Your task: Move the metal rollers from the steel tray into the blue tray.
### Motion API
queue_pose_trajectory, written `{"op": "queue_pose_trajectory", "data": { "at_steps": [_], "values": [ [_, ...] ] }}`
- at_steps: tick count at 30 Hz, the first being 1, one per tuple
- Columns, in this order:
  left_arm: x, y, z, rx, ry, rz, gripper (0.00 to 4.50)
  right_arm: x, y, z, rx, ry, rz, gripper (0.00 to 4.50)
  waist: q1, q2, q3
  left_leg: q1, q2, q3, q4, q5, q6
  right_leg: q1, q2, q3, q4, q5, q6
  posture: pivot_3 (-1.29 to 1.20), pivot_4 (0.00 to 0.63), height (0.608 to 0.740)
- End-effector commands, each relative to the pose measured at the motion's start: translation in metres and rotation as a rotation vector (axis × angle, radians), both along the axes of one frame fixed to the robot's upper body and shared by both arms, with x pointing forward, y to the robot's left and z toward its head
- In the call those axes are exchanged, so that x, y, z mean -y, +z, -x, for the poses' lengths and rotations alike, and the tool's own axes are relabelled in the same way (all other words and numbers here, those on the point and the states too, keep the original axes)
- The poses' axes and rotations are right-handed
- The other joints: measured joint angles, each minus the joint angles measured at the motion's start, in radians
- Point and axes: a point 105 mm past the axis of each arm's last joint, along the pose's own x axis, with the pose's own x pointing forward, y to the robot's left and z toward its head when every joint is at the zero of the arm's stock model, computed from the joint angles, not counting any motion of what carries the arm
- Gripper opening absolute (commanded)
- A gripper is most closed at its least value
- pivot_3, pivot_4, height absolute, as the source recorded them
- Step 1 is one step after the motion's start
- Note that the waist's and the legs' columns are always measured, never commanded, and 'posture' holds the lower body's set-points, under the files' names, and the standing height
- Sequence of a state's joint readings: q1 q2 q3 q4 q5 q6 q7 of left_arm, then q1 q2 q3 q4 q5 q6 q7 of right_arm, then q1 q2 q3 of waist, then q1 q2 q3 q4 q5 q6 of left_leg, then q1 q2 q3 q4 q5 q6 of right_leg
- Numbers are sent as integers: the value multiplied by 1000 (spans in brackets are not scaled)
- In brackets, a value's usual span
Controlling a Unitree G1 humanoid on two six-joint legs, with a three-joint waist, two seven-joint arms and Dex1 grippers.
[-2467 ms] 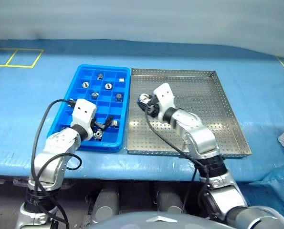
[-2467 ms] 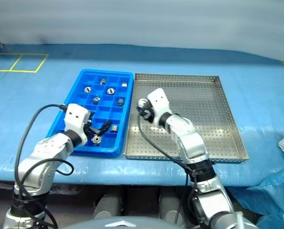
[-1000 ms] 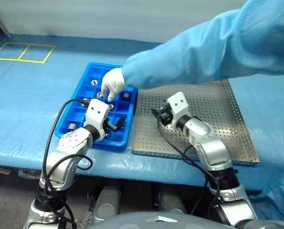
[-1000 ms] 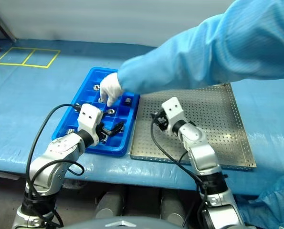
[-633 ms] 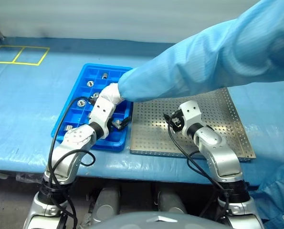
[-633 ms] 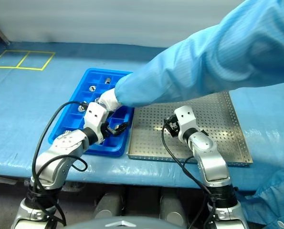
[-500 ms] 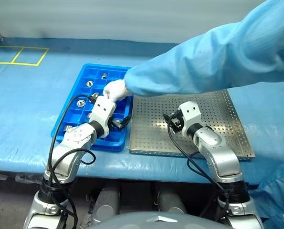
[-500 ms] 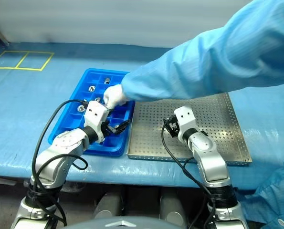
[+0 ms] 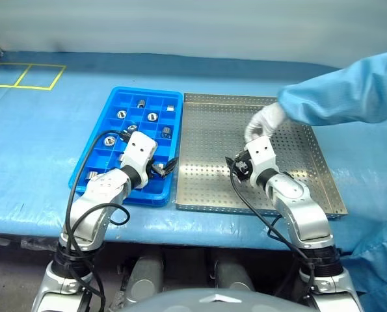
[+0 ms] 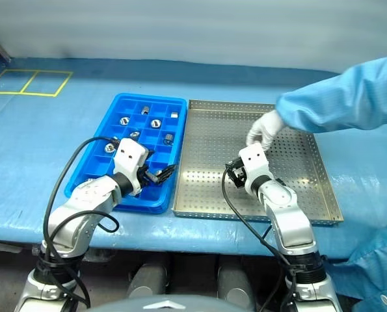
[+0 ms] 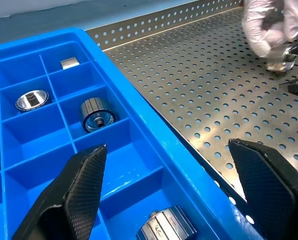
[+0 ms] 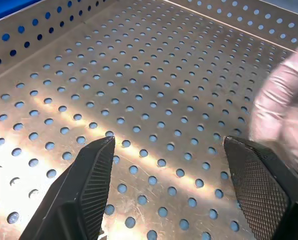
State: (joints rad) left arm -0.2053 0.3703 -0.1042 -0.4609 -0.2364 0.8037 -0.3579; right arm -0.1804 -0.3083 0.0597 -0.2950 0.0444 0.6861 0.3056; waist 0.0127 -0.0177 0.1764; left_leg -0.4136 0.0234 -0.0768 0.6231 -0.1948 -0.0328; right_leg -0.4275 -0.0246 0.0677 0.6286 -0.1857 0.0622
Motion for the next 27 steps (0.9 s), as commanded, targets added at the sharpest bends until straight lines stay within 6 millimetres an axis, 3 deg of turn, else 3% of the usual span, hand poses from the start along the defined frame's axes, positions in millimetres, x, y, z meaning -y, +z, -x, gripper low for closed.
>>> {"op": "queue_pose_trajectory", "data": {
  "at_steps": [1, 9, 22, 27],
  "values": [
    [-6, 10, -2, 49, 24, -6, 4235, 6, 11, -5, 49, -37, 5, 3629, 0, 0, 0, 0, 0, 0, 0, 0, 0, 0, 0, 0, 0, 0, 0, 156, 150, 740],
    [-8, 9, -2, 48, 35, -3, 4235, 15, 12, -11, 55, -115, 24, 3629, 2, 0, 0, 0, 0, 0, 0, 0, 0, 0, 0, 0, 0, 0, 0, 165, 150, 740],
    [-5, 7, 1, 44, 32, 9, 4235, 81, 24, -27, 132, -591, 57, 3629, 6, 0, 0, 0, 0, 0, 0, 0, 0, 0, 0, 0, 0, 0, 0, 176, 150, 740],
    [0, 7, 2, 44, 20, 17, 4235, 99, 24, -31, 135, -712, -35, 3629, 4, 0, 0, 0, 0, 0, 0, 0, 0, 0, 0, 0, 0, 0, 0, 162, 150, 740]
  ]
}}
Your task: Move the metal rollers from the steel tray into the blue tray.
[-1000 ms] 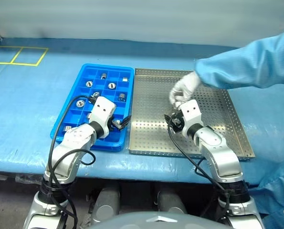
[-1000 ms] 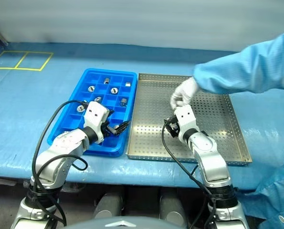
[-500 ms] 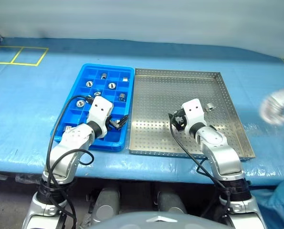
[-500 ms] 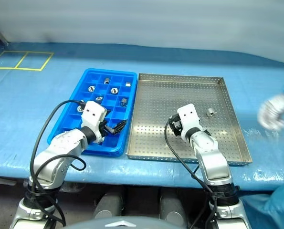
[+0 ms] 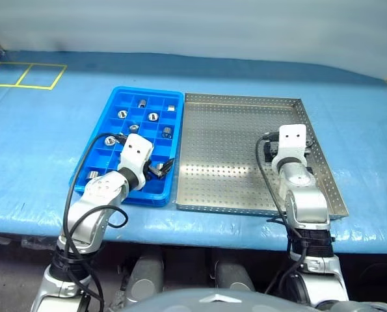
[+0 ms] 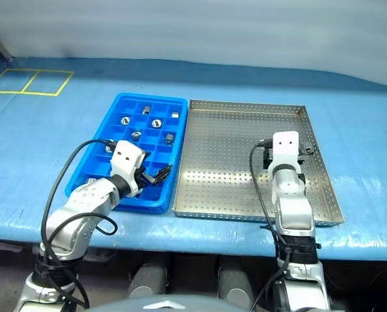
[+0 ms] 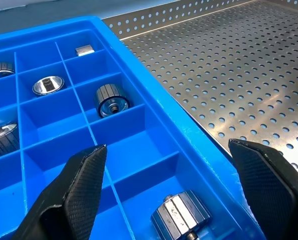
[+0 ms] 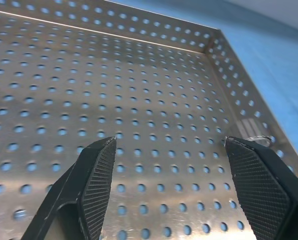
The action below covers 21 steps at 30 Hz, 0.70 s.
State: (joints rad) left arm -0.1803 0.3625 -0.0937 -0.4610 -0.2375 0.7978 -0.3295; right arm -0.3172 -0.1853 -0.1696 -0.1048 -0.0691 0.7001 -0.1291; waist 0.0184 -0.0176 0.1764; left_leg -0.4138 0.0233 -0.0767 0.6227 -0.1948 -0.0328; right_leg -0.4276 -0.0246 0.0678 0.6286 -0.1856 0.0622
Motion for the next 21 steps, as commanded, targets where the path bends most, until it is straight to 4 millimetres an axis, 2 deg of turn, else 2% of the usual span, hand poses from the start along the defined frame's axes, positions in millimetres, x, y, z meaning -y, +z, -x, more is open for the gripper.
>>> {"op": "queue_pose_trajectory", "data": {
  "at_steps": [1, 6, 10, 15, 21],
  "values": [
    [8, 11, 1, 53, -31, 11, 4235, 10, 14, -9, 73, -48, -57, 3629, -3, 0, 0, 0, 0, 0, 0, 0, 0, 0, 0, 0, 0, 0, 0, 157, 150, 740],
    [13, 11, 1, 53, -51, 8, 4235, 15, 17, -26, 82, -22, -72, 3629, -7, 0, 0, 0, 0, 0, 0, 0, 0, 0, 0, 0, 0, 0, 0, 153, 150, 740],
    [14, 12, 0, 56, -54, 9, 4235, 31, 11, -40, 72, -64, -128, 3629, -7, 0, 0, 1, 0, 1, 0, 0, 0, 1, 0, 1, 0, 0, 0, 156, 150, 740],
    [15, 12, 2, 57, -54, 12, 4235, 48, 3, -48, 67, -170, -197, 3629, -7, 0, 0, 1, 0, 0, -1, 0, 0, 1, 0, 1, 0, 0, 0, 175, 150, 740],
    [14, 13, 4, 55, -49, 20, 4235, 54, 2, -54, 85, -270, -222, 3629, -6, 0, 0, 1, 0, 0, -1, 0, 1, 1, 0, 1, 0, 1, 1, 183, 150, 740]
  ]
}}
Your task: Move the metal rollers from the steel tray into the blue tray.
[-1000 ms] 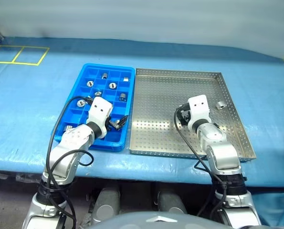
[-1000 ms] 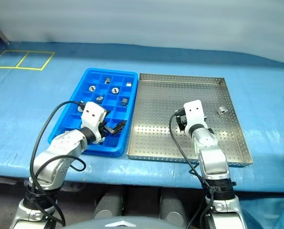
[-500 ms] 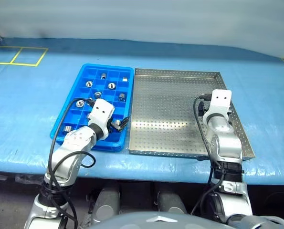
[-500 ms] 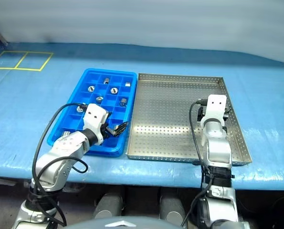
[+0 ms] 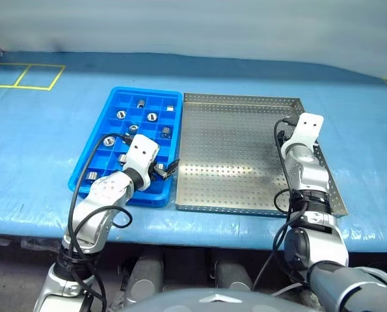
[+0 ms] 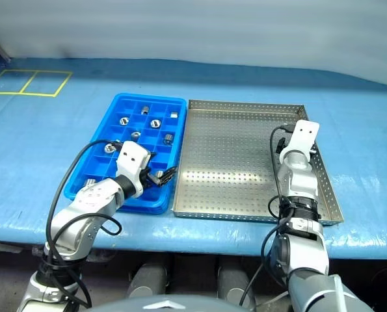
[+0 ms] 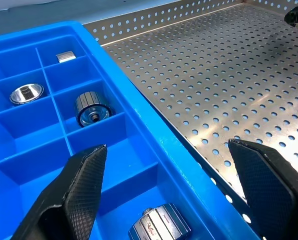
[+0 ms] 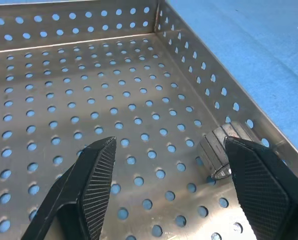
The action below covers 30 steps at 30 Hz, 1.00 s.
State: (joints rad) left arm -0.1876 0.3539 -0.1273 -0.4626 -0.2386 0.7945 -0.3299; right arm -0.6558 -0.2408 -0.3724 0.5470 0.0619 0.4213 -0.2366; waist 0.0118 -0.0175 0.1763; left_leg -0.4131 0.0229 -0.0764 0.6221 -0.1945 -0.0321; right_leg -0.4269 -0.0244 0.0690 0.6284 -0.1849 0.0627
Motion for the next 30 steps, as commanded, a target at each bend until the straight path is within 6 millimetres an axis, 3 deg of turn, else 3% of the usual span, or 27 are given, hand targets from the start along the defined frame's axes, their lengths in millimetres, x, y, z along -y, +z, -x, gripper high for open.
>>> {"op": "queue_pose_trajectory", "data": {
  "at_steps": [1, 11, 16, 23, 26, 30],
  "values": [
    [2, 13, 2, 56, -10, 16, 4235, 10, 12, -3, 55, -87, -11, 3629, 1, 0, 0, 0, 0, 0, 0, 0, 0, 0, 0, 0, 0, 0, 0, 183, 150, 740],
    [2, 13, 2, 56, -6, 13, 4235, 21, 17, -6, 114, -323, -151, 3629, 0, 0, 0, 0, 0, 0, 0, 0, 1, 0, 0, 0, 0, 0, 0, 189, 150, 740],
    [1, 12, 3, 54, -2, 15, 4235, 13, 22, -10, 134, -336, -163, 3629, 1, 0, 0, 0, -1, 0, 0, 0, 1, 0, 0, 0, 0, 0, 0, 196, 150, 740],
    [2, 10, 3, 50, 4, 18, 4235, 10, -5, -8, 33, -357, -258, 3629, -2, 0, 0, 0, 0, 0, 0, 0, 1, 0, 0, 1, 0, 0, 0, 203, 150, 740],
    [-3, 13, 1, 61, 23, 19, 4235, 7, -11, -9, 11, -354, -279, 3013, -1, 0, 0, 0, -1, 0, -1, 1, 2, 0, 0, 0, 0, 0, 0, 203, 150, 740],
    [-6, 14, 1, 66, 29, 11, 4235, 6, -12, -9, 19, -353, -276, 1777, -4, 0, 0, 0, -1, 0, 0, 0, 2, 1, 0, 1, 0, 0, 0, 211, 150, 740]
  ]
}}
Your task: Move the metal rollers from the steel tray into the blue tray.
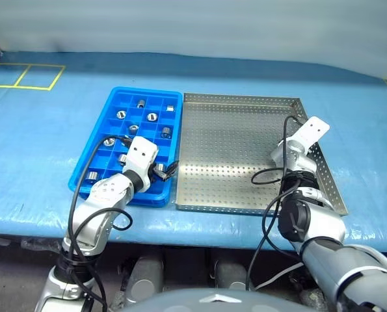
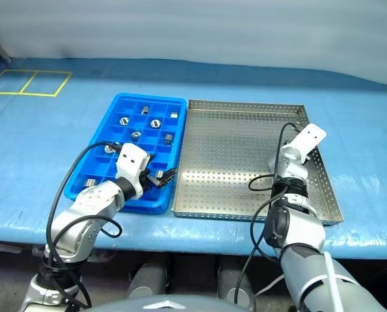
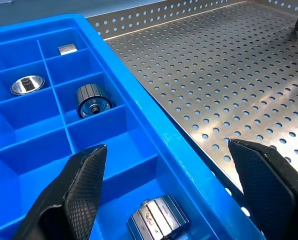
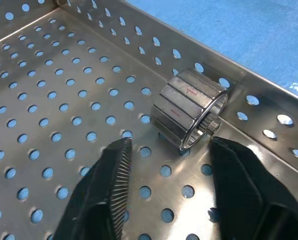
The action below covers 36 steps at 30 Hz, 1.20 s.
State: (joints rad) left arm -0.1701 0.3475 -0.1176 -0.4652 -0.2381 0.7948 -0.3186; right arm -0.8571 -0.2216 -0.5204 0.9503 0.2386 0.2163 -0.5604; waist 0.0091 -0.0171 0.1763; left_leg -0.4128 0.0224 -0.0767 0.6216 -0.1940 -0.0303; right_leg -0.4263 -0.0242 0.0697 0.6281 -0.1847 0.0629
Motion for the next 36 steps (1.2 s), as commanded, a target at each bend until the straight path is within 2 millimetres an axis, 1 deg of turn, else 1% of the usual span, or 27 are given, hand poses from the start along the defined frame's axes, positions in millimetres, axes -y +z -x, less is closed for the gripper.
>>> {"op": "queue_pose_trajectory", "data": {
  "at_steps": [1, 6, 9, 14, 17, 21, 23, 26, 28, 29, 30, 34, 36],
  "values": [
    [-2, 17, 0, 75, 6, 4, 4235, 1, 11, -5, 46, -6, 1, 1575, -2, 0, 0, 0, 0, 0, 0, 0, 0, 0, 0, 0, 0, 0, 0, 212, 150, 740],
    [1, 15, 2, 66, 2, 8, 4235, 2, 13, -7, 78, -5, -6, 18, -6, 0, 0, 0, 0, 0, 0, 0, 0, 0, 0, 0, 0, 0, 0, 216, 150, 740],
    [1, 14, 3, 63, 3, 8, 4235, -1, 17, -10, 92, 18, 17, 18, -6, 0, 0, 0, 0, 0, 0, 0, 0, 0, 0, 0, 0, 0, 0, 221, 150, 740],
    [-1, 13, 5, 59, 10, 8, 4235, -17, 21, -16, 119, 117, 63, 18, -9, 0, 0, 0, 0, 0, 0, 0, 0, 0, 0, 0, 0, 0, 0, 230, 150, 740],
    [-1, 12, 5, 55, 12, 8, 4235, -25, 20, -15, 126, 159, 79, 18, -8, 0, 0, 0, 0, -1, -1, 0, 0, 0, 0, 0, 0, 0, 0, 229, 150, 740],
    [-1, 11, 5, 52, 10, 8, 4235, -30, 17, -12, 128, 201, 90, 18, -1, 0, 0, 0, 0, -1, -1, 0, 0, 0, 0, 0, 0, 0, 0, 226, 150, 740],
    [0, 11, 5, 52, 7, 9, 4235, -28, 18, -10, 134, 217, 106, 18, 3, 0, 0, 0, 0, -1, -1, 0, 0, 0, 0, 0, 0, 0, 0, 222, 150, 740],
    [1, 11, 4, 53, 0, 8, 4235, -14, 19, -6, 107, 142, 125, 558, 5, 0, 0, 0, 0, -1, -1, 0, 0, 0, 0, 0, 0, 0, 0, 222, 150, 740],
    [1, 11, 4, 52, -1, 8, 4235, -11, 22, -5, 111, 107, 124, 1183, 6, 0, 0, 0, 0, -1, -1, 0, 0, 0, 0, 0, 0, 0, 0, 219, 150, 740],
    [1, 11, 4, 51, -1, 7, 4235, -10, 23, -5, 113, 94, 122, 1582, 6, 0, 0, 0, 0, 0, -1, 0, 0, 0, 0, 0, 0, 0, 0, 219, 150, 740],
    [1, 11, 4, 50, -1, 7, 4235, -9, 24, -4, 112, 86, 119, 1833, 5, 0, 0, 0, 0, -1, -1, 0, 0, 0, 0, 0, 0, 0, 0, 219, 150, 740],
    [2, 11, 4, 50, -2, 7, 4235, -10, 22, -7, 120, 83, 83, 1833, 1, 1, 0, 0, 0, 0, -1, 0, 0, 0, 0, 0, 0, 0, 0, 226, 150, 740],
    [2, 11, 4, 50, -2, 7, 4235, -9, 25, -9, 141, 80, 69, 1833, 3, 1, 0, 0, 0, 0, -1, 0, 1, 0, 0, 0, 0, 0, 0, 226, 150, 740]
  ]
}}
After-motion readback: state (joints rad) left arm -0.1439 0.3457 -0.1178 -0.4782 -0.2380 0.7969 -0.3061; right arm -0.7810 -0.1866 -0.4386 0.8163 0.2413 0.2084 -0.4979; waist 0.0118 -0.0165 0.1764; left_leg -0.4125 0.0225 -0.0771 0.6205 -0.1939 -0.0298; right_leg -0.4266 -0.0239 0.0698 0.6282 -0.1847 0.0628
